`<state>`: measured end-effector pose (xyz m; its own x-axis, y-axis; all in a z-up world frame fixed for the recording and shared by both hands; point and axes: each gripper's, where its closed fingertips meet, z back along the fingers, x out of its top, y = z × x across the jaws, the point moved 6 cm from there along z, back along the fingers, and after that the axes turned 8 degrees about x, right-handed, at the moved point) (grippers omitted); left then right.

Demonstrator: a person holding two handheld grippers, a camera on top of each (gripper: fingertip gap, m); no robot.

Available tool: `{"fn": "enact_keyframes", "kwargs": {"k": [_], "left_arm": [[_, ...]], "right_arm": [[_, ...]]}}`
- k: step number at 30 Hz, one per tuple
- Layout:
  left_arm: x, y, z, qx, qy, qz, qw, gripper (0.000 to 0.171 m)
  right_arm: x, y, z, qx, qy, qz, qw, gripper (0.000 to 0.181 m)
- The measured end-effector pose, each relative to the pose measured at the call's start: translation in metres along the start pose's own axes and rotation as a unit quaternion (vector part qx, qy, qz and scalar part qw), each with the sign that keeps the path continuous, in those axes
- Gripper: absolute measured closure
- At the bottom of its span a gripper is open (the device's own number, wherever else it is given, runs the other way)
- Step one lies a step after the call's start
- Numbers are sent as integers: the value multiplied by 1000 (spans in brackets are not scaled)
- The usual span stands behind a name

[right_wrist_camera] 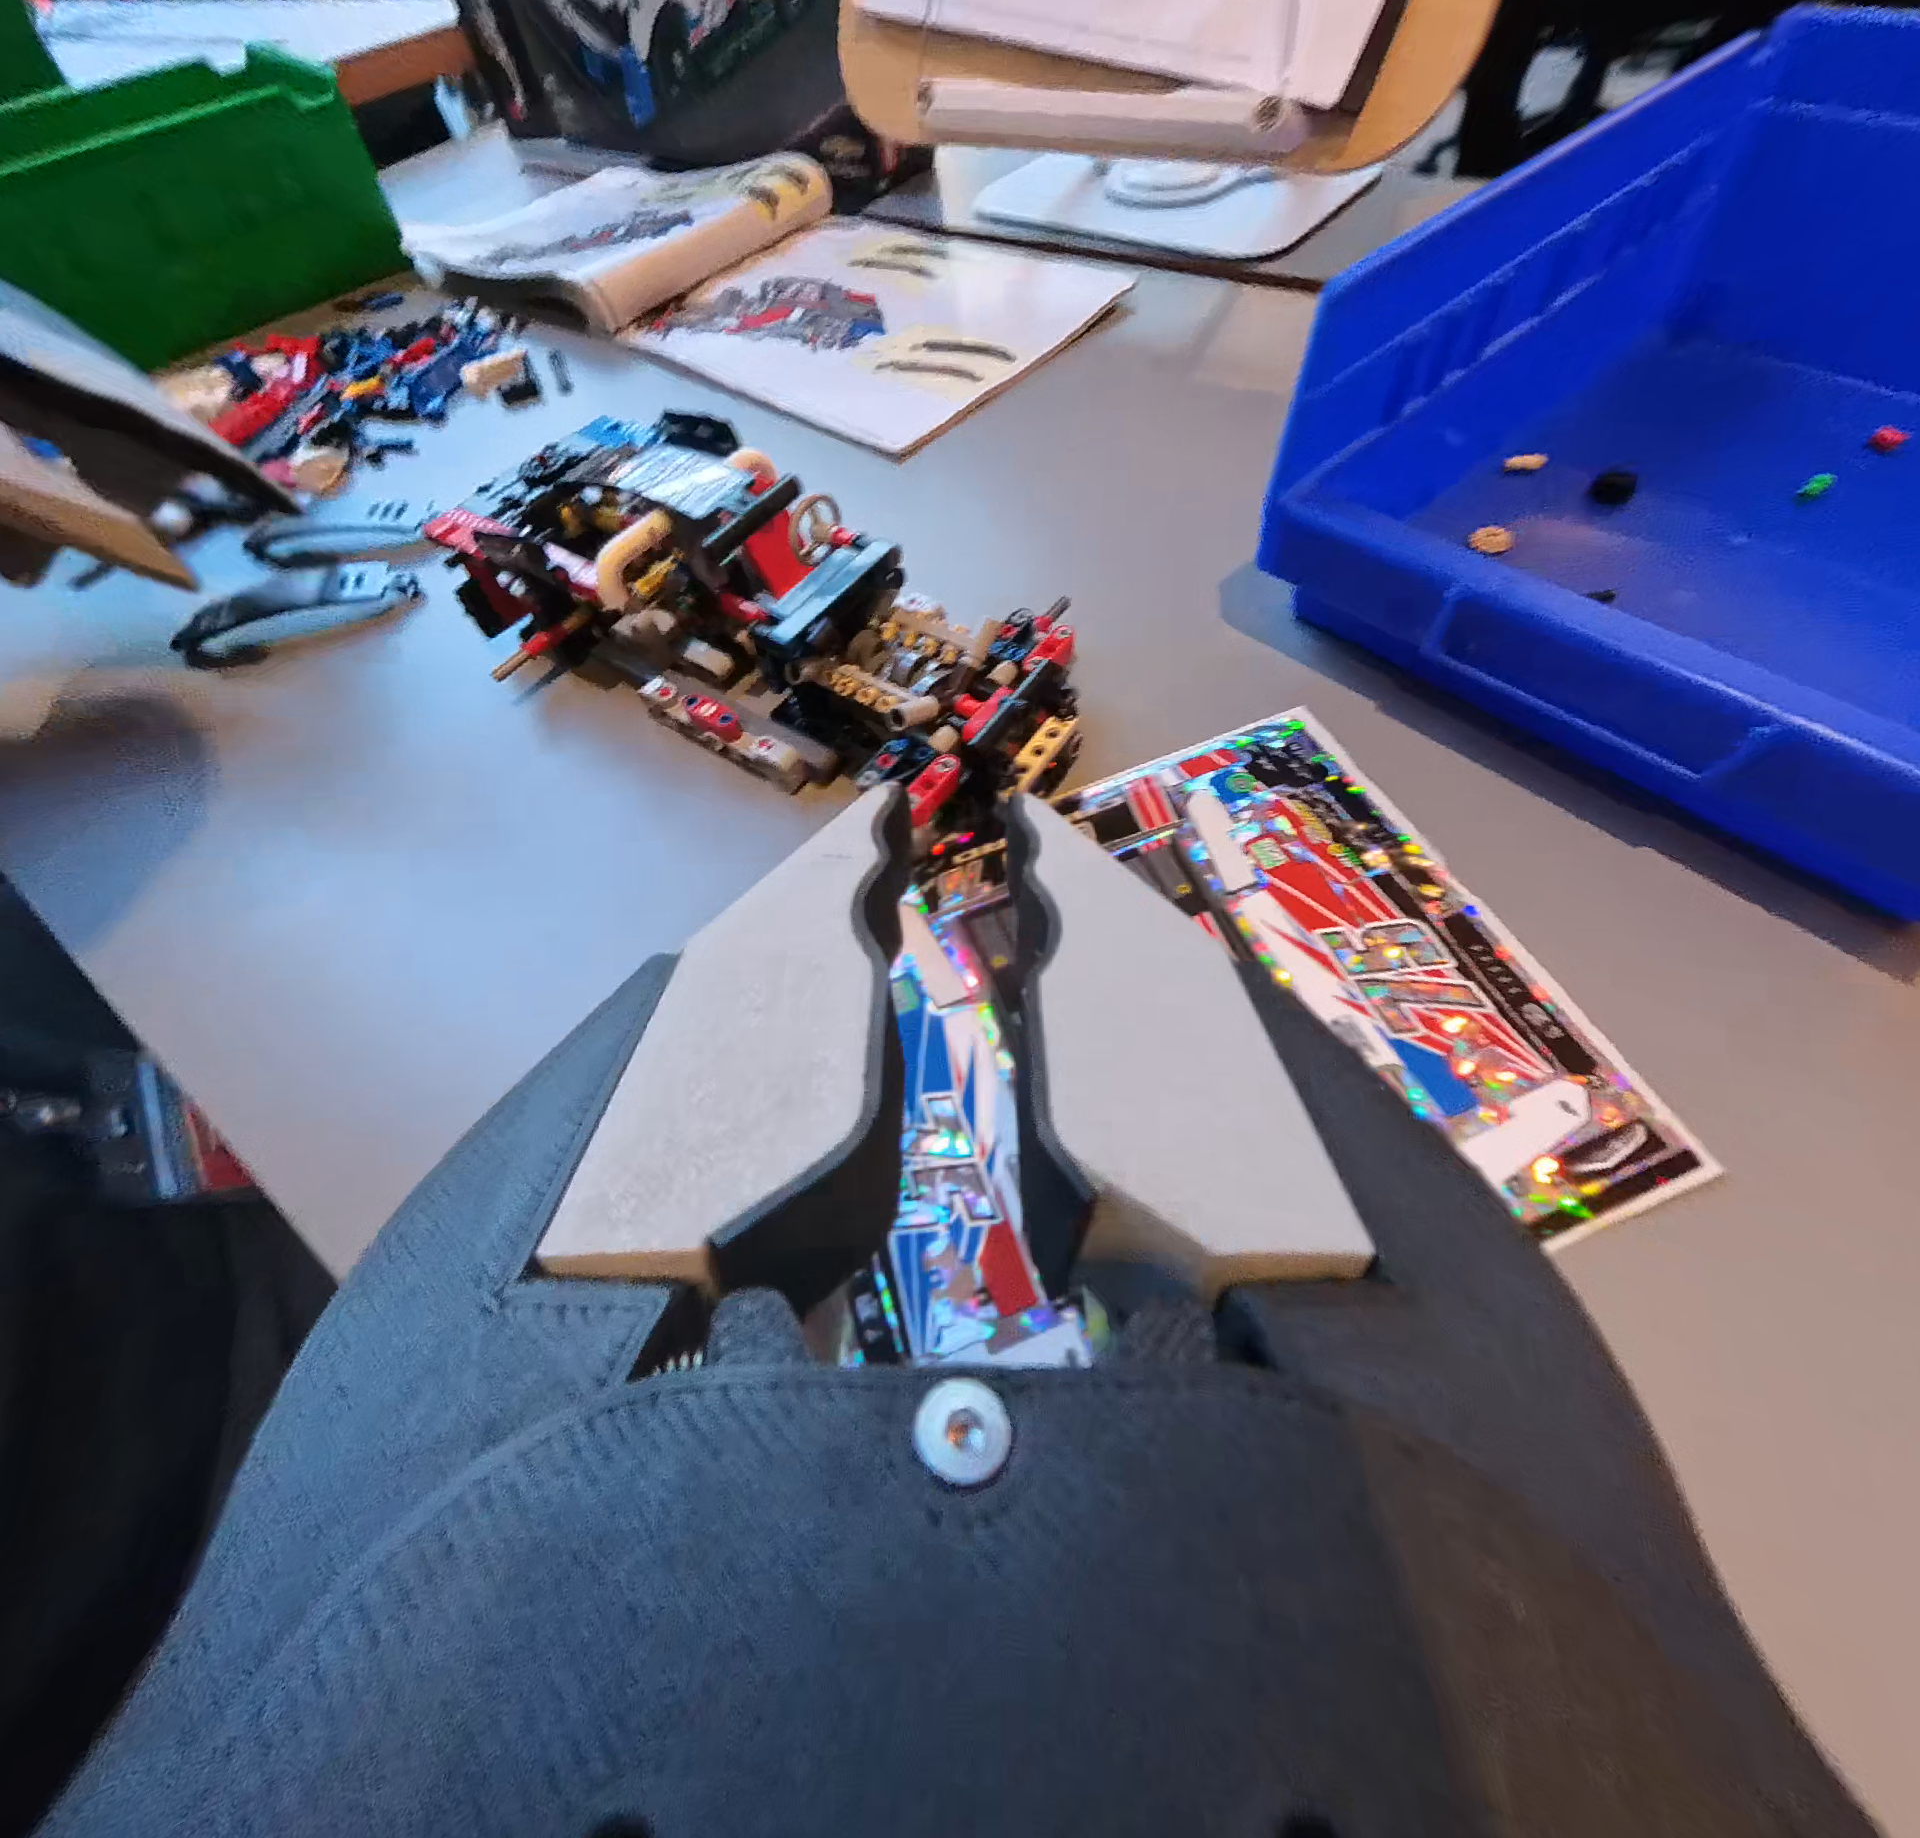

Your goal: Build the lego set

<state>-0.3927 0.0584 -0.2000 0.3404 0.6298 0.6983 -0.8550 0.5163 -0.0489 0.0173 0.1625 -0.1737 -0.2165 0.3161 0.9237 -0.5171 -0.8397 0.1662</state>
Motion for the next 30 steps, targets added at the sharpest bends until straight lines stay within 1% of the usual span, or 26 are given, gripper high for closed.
{"fn": "enact_keyframes", "kwargs": {"k": [1,3,5,7,10,12,14,16,18,21,25,30], "left_arm": [[4,1,3,11,-37,-3,999,104],[9,3,8,34,-107,-12,994,105],[9,8,8,67,-155,-31,985,103],[9,13,7,97,-183,-53,977,103],[9,16,6,120,-219,-77,965,105],[8,15,7,123,-232,-85,961,109],[10,16,11,139,-258,-97,951,116],[11,17,14,153,-270,-103,945,121],[11,20,14,154,-270,-97,946,121],[12,29,12,143,-265,-68,951,123],[13,38,13,112,-267,-28,957,124],[13,36,14,110,-272,-33,955,128]], "right_arm": [[0,-6,2,-11,-17,-2,1000,166],[0,-20,3,-43,-43,2,998,164],[-2,-37,2,-84,-59,8,995,160],[-3,-51,1,-108,-73,4,991,157],[-4,-68,0,-137,-75,6,988,153],[-1,-75,1,-156,-83,21,984,152],[0,-81,2,-175,-84,26,981,151],[-1,-84,3,-178,-83,12,980,148],[-1,-87,5,-188,-89,3,978,148],[-1,-89,7,-193,-93,-6,977,148],[-1,-90,6,-196,-88,-7,977,144],[-2,-88,0,-203,-67,11,977,144]]}}
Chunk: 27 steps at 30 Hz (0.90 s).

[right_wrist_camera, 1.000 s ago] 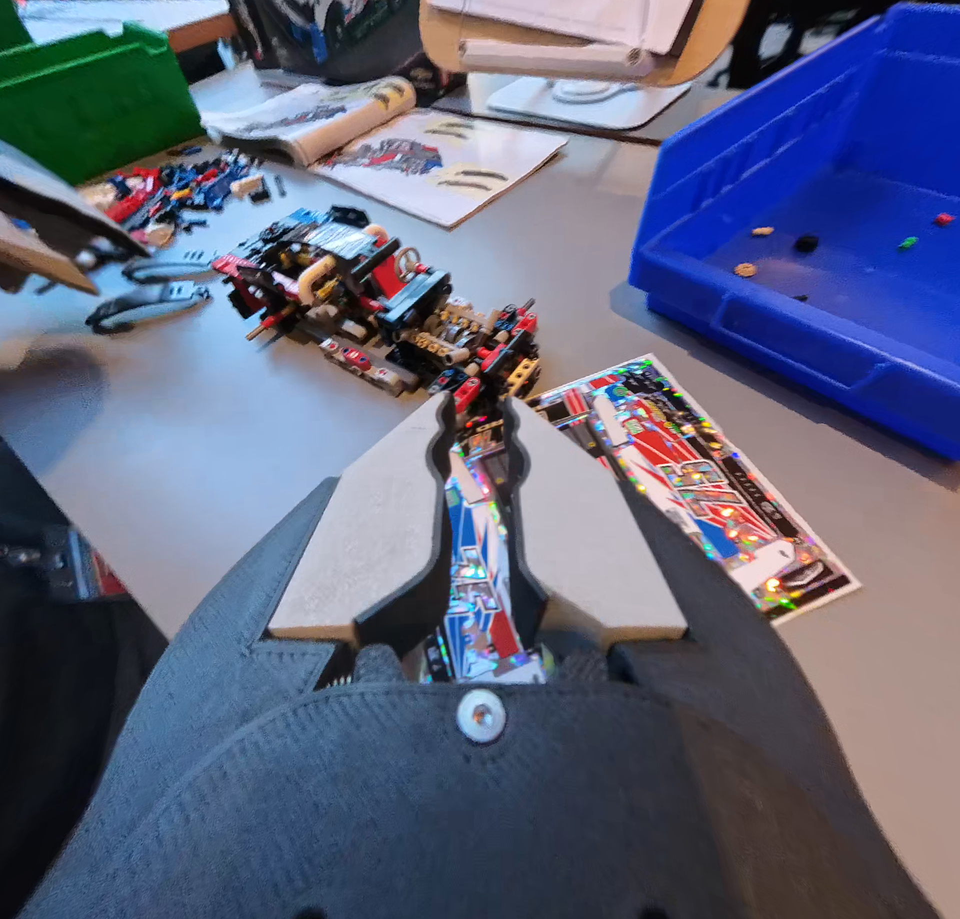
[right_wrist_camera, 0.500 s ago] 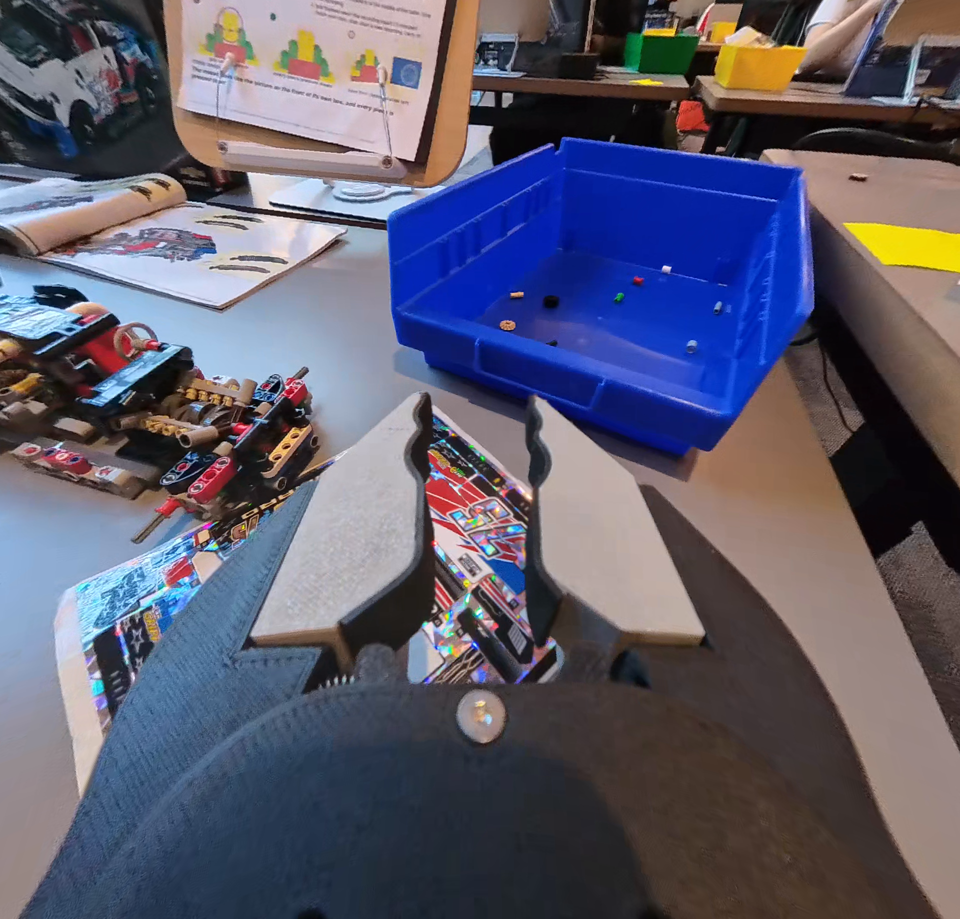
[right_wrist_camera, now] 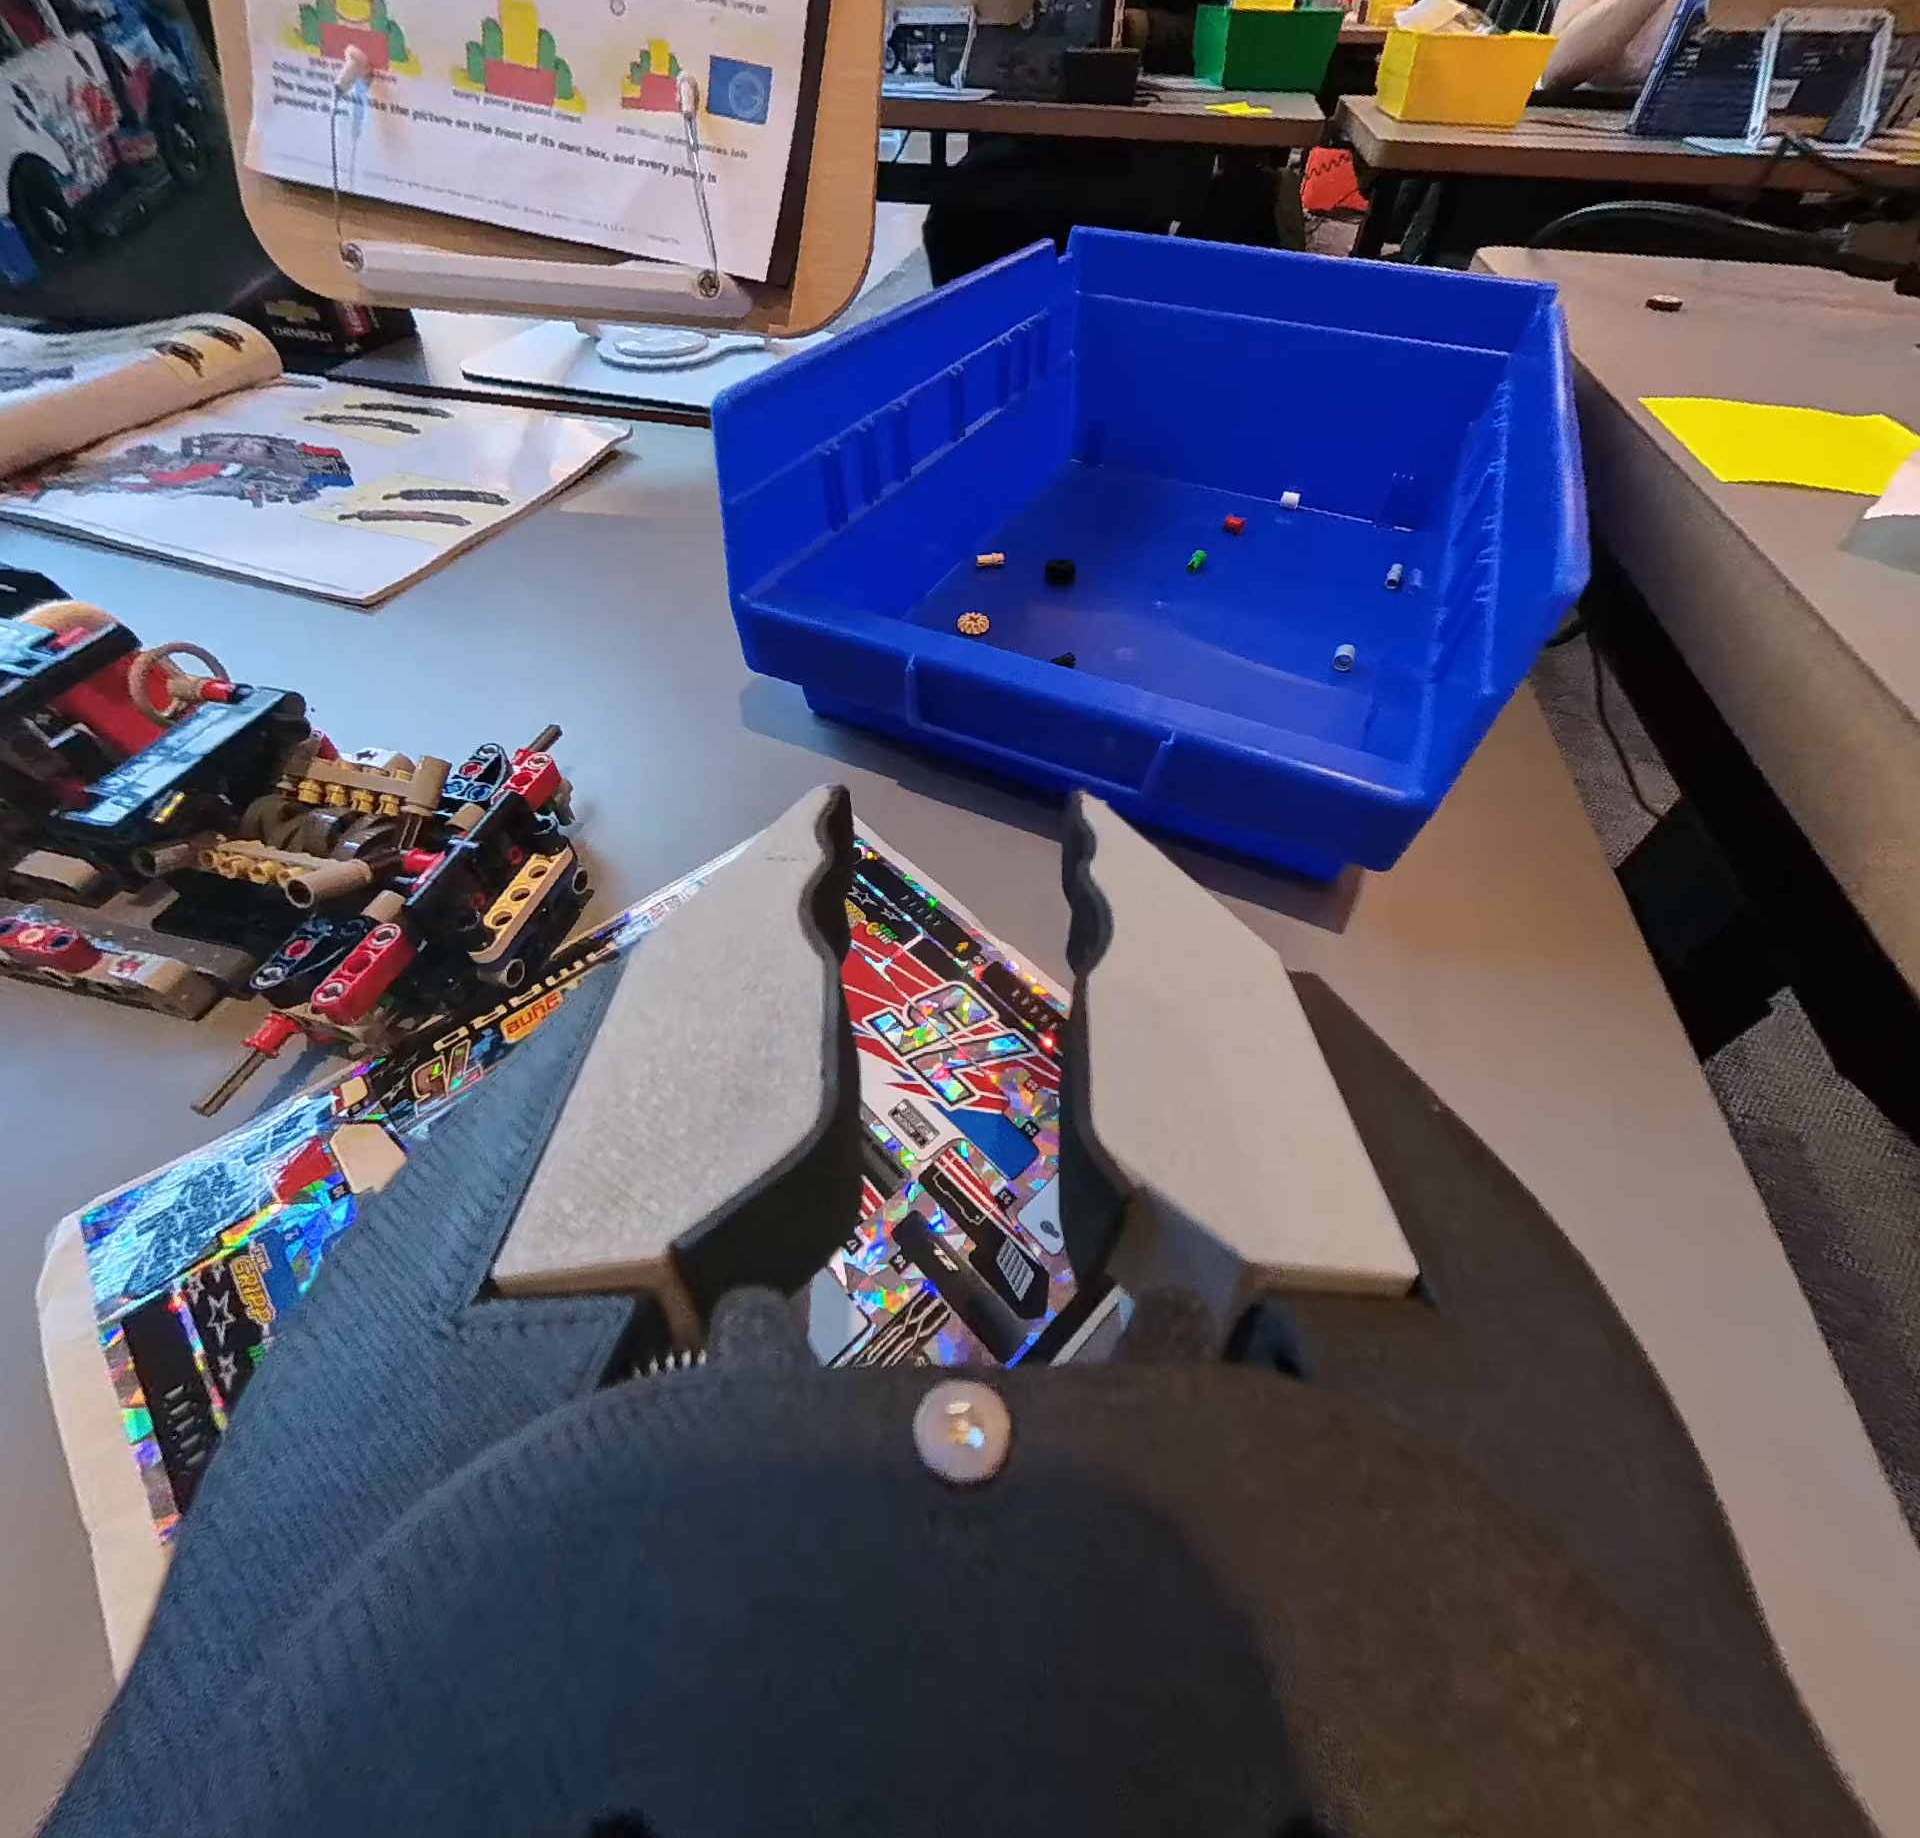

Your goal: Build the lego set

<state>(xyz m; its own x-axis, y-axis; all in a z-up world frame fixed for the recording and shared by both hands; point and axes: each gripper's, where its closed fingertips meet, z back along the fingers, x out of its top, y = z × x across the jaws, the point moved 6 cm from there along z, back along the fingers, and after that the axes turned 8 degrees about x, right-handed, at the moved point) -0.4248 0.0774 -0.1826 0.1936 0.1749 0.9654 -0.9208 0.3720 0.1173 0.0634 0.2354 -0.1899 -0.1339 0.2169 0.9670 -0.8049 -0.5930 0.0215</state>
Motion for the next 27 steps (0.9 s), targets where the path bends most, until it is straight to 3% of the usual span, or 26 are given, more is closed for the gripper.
{"fn": "enact_keyframes", "kwargs": {"k": [16,27], "left_arm": [[1,1,1,-11,-9,13,1000,132],[2,-1,2,6,-12,-7,1000,133]], "right_arm": [[2,-1,3,-4,-18,0,1000,146],[13,-5,22,25,-101,-34,994,148]]}}
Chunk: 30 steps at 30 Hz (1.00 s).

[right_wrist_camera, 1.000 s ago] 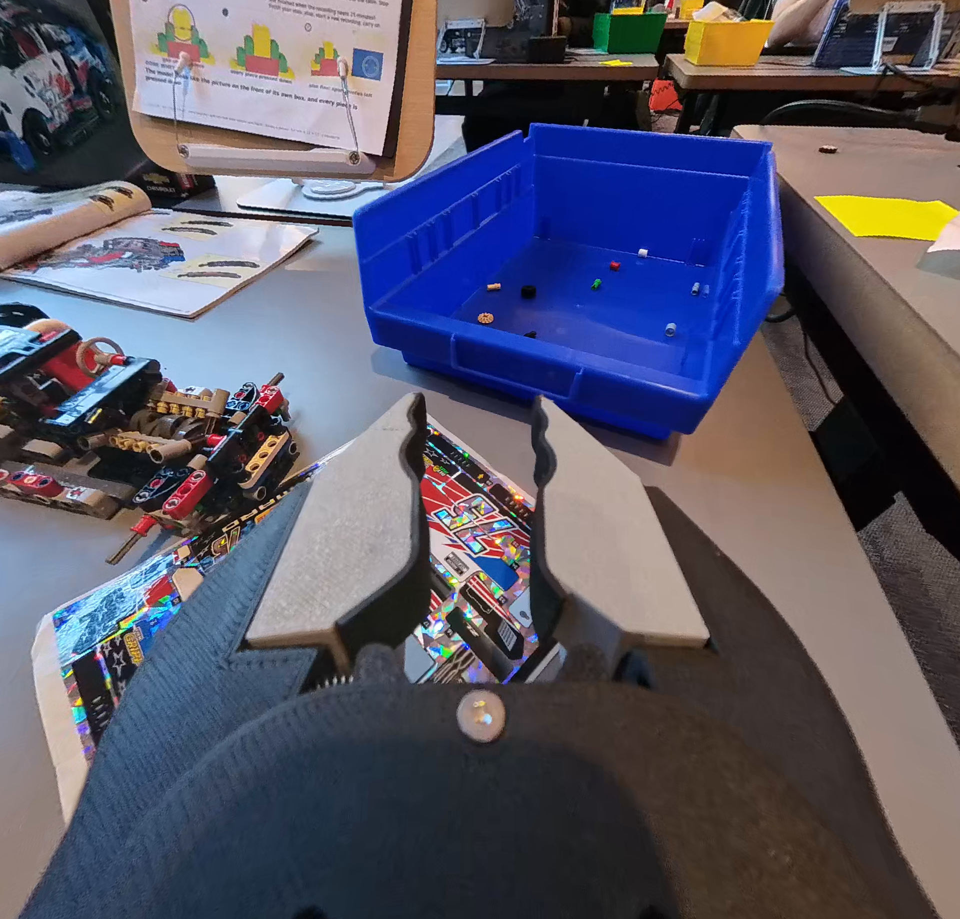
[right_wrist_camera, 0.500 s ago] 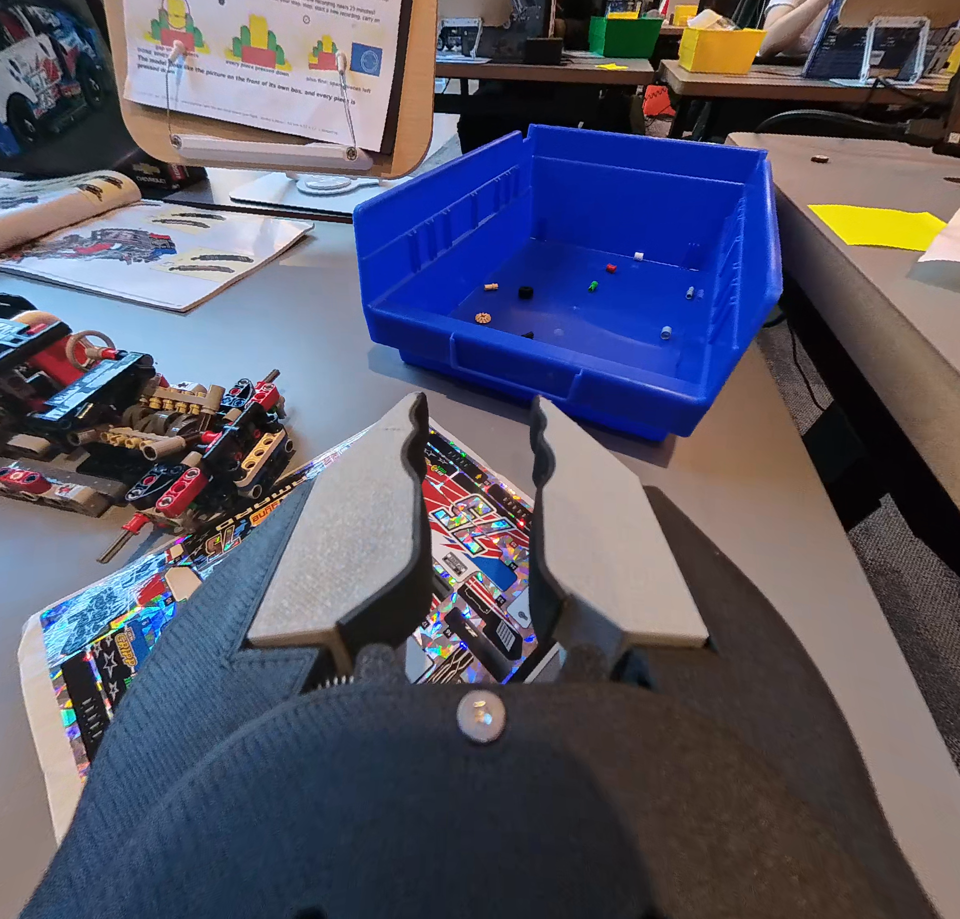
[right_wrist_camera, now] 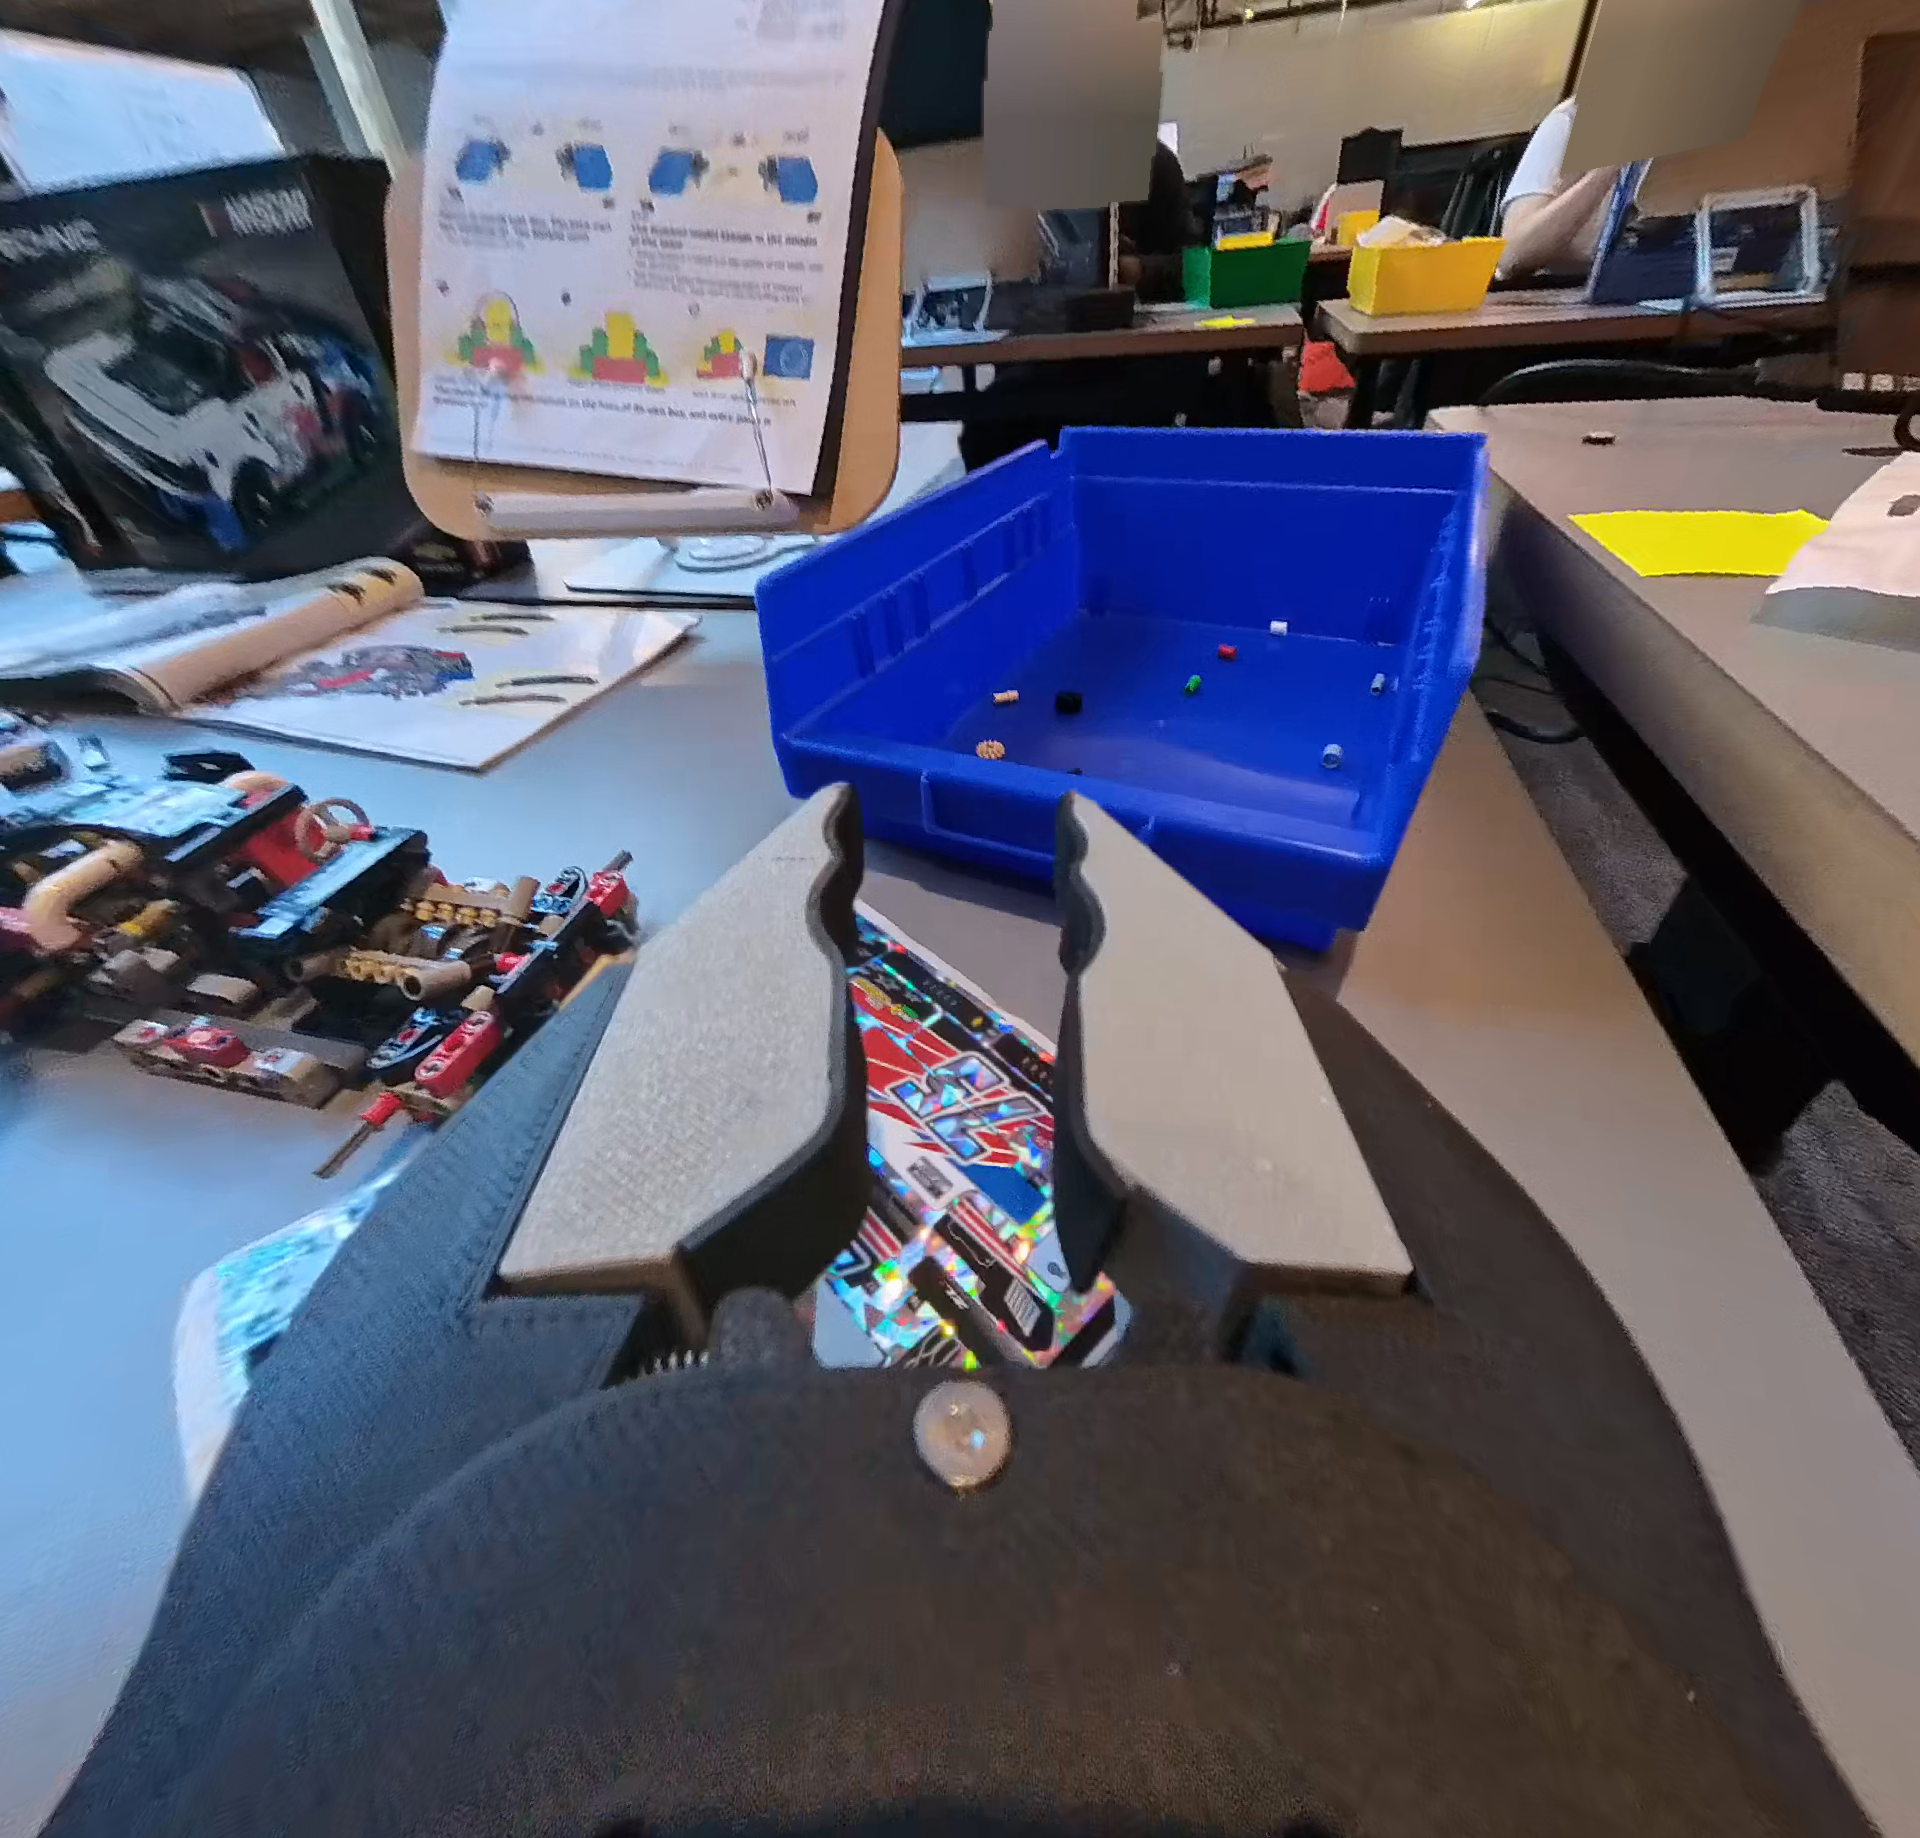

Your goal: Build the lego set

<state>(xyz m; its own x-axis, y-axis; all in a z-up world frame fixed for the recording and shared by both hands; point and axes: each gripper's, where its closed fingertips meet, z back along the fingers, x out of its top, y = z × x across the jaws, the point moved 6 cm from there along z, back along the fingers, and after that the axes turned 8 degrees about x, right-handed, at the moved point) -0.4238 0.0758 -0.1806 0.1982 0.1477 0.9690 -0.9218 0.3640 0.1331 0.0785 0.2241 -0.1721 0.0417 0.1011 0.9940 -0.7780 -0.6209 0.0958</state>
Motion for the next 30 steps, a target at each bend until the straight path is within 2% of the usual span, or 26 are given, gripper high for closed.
{"fn": "enact_keyframes", "kwargs": {"k": [4,10,13,17,21,24,27,30], "left_arm": [[0,-3,0,13,3,-20,1000,133],[-3,-10,-3,34,20,-72,997,136],[0,-21,-4,30,32,-83,996,140],[26,-58,-4,-28,20,-94,995,140],[44,-121,-4,-132,11,-106,986,143],[26,-171,-8,-239,73,-134,959,141],[0,-196,-16,-274,142,-176,935,137],[-12,-211,-16,-297,169,-191,920,134]], "right_arm": [[0,4,8,44,-10,-30,999,149],[-6,11,31,85,29,-30,995,149],[-5,12,45,110,57,-38,992,156],[-16,20,55,155,125,-44,979,155],[-36,35,55,186,205,-20,961,152],[-50,45,51,188,255,11,948,142],[-61,52,47,198,298,32,933,135],[-71,57,45,210,345,47,914,131]]}}
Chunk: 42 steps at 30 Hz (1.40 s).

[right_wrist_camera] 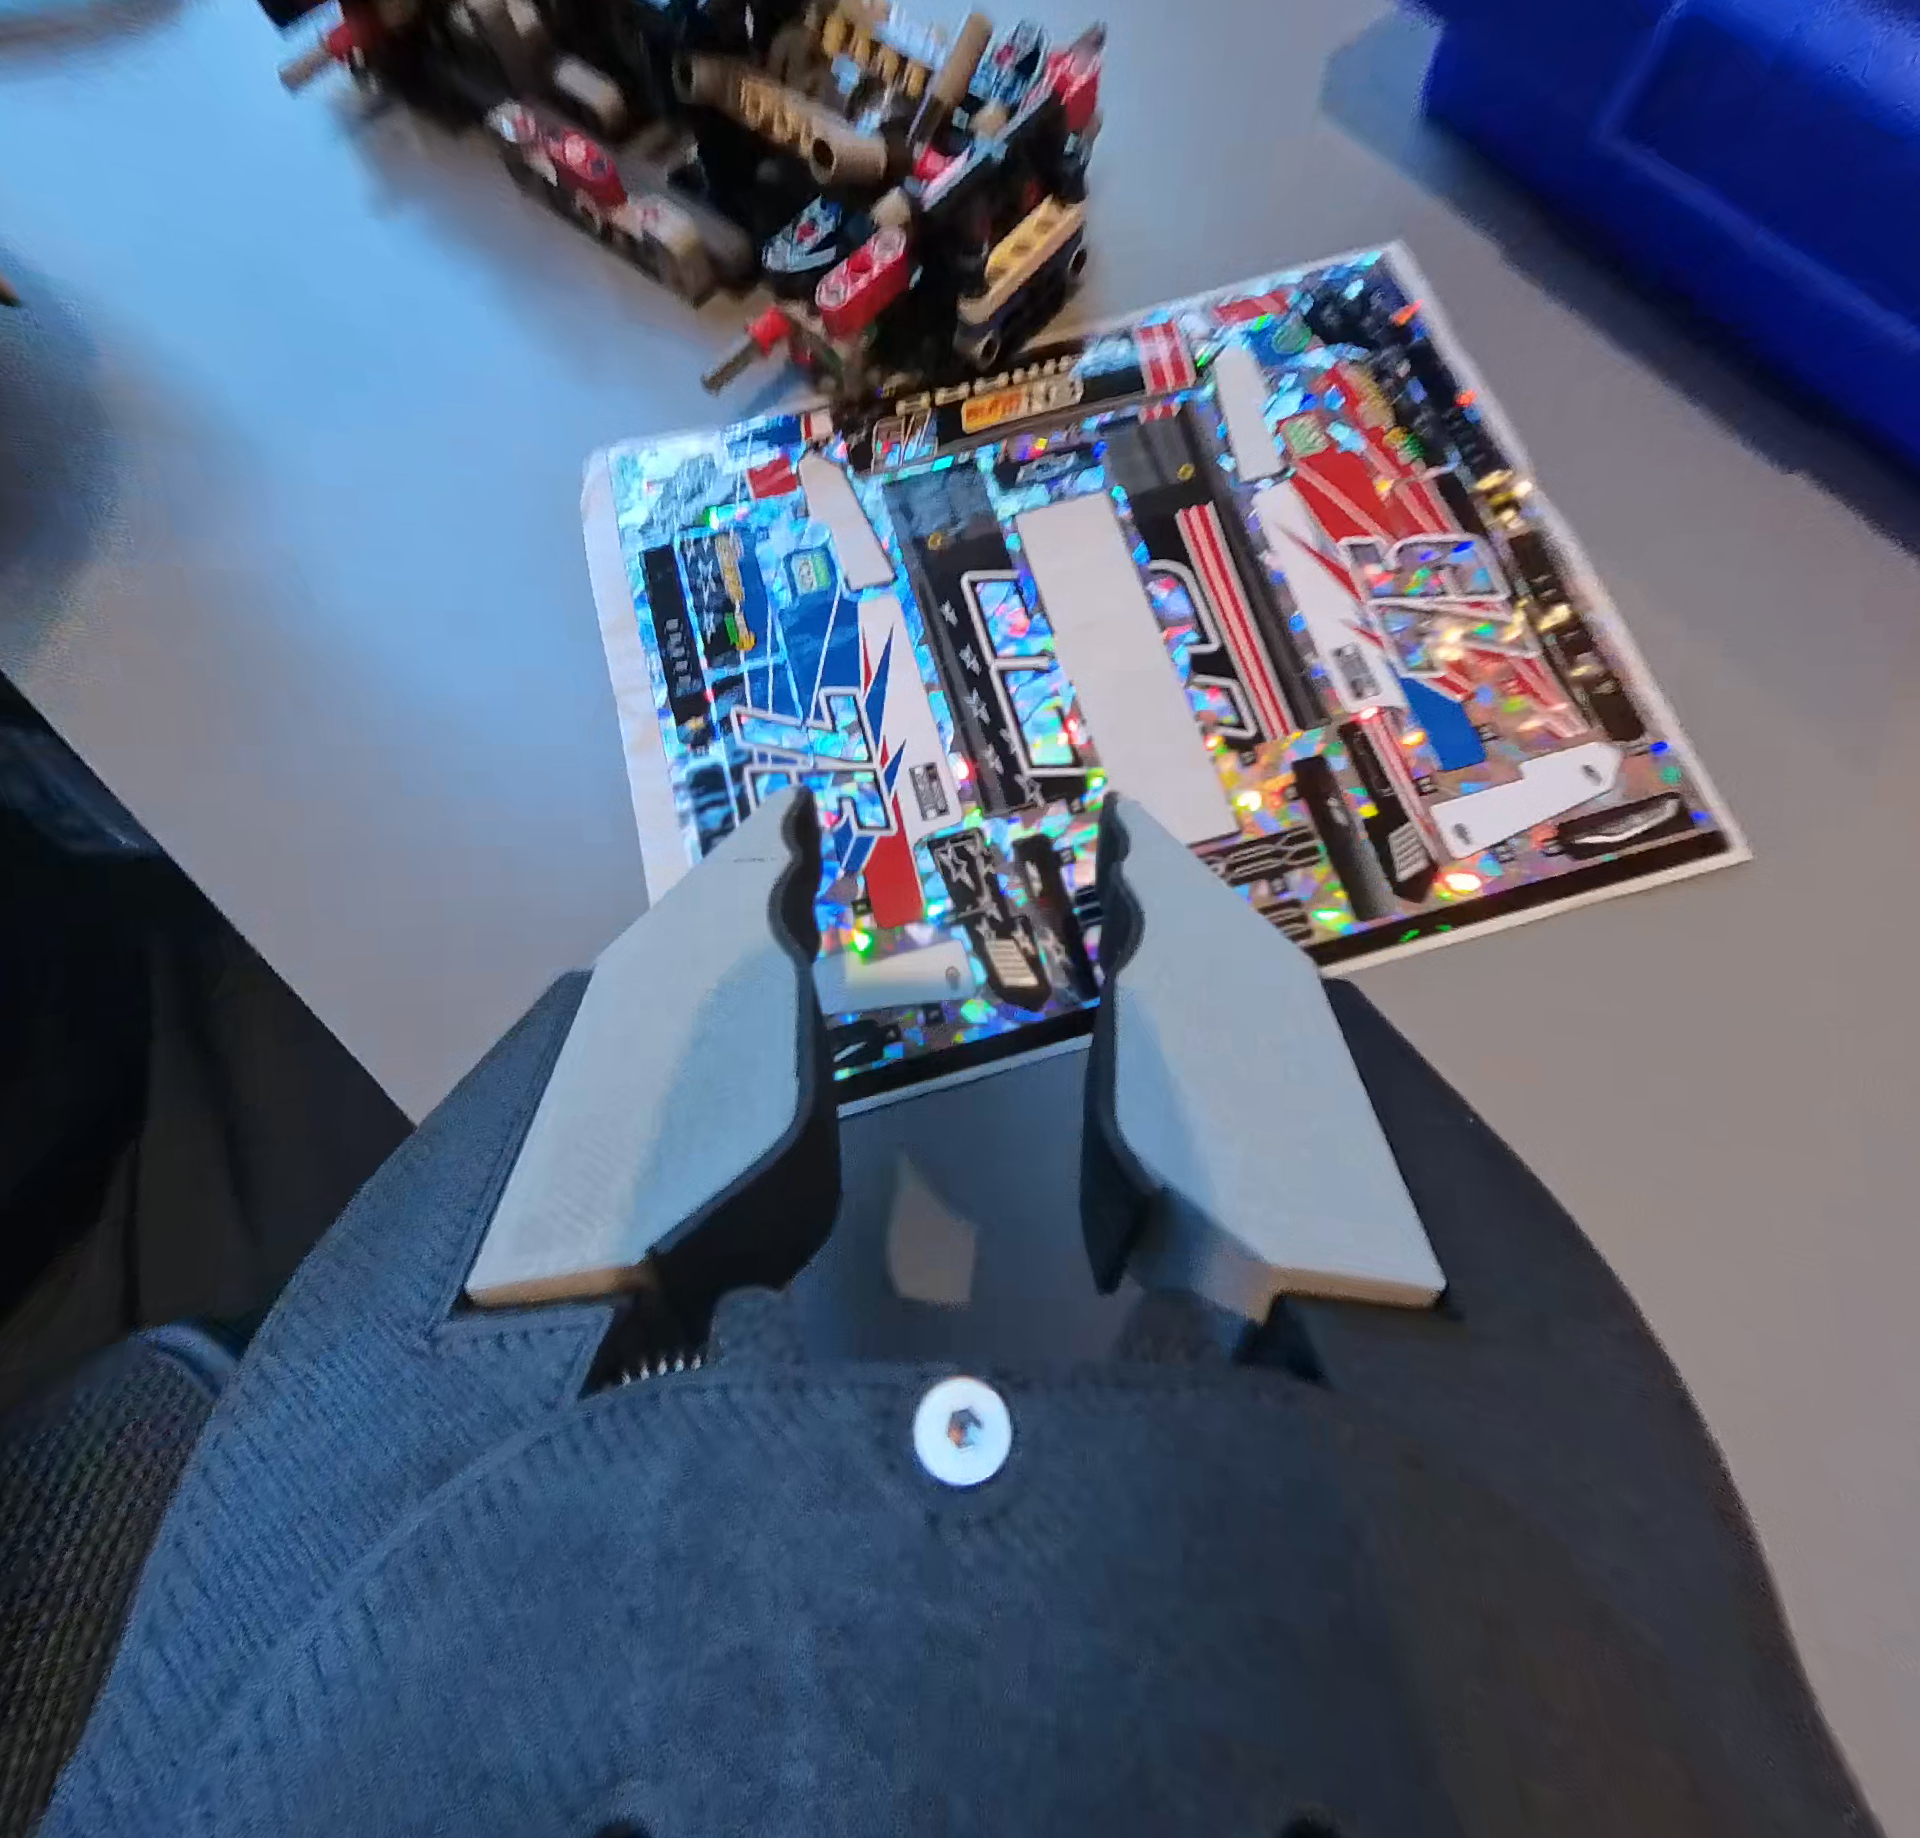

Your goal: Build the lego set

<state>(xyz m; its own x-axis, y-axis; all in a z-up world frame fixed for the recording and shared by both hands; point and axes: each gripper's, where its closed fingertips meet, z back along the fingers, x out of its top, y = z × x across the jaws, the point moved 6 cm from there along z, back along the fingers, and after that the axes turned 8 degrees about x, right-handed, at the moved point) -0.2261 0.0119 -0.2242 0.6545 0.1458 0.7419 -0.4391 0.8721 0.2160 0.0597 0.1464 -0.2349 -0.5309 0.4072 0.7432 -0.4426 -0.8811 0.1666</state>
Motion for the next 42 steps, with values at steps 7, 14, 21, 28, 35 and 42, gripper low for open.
{"fn": "enact_keyframes", "kwargs": {"k": [7,14,21,28,35,42], "left_arm": [[-11,-2,2,6,10,-10,1000,136],[-11,19,17,36,-5,27,999,136],[9,65,6,0,2,91,996,136],[-2,81,-31,27,86,162,983,148],[13,64,0,8,41,155,987,143],[-26,87,16,71,71,210,973,144]], "right_arm": [[-3,13,1,69,11,-19,997,138],[-8,24,11,66,42,-13,997,139],[60,47,-16,127,-26,38,991,138],[91,79,-99,128,27,122,984,169],[110,94,-140,87,55,198,975,175],[112,88,-152,68,56,198,976,180]]}}
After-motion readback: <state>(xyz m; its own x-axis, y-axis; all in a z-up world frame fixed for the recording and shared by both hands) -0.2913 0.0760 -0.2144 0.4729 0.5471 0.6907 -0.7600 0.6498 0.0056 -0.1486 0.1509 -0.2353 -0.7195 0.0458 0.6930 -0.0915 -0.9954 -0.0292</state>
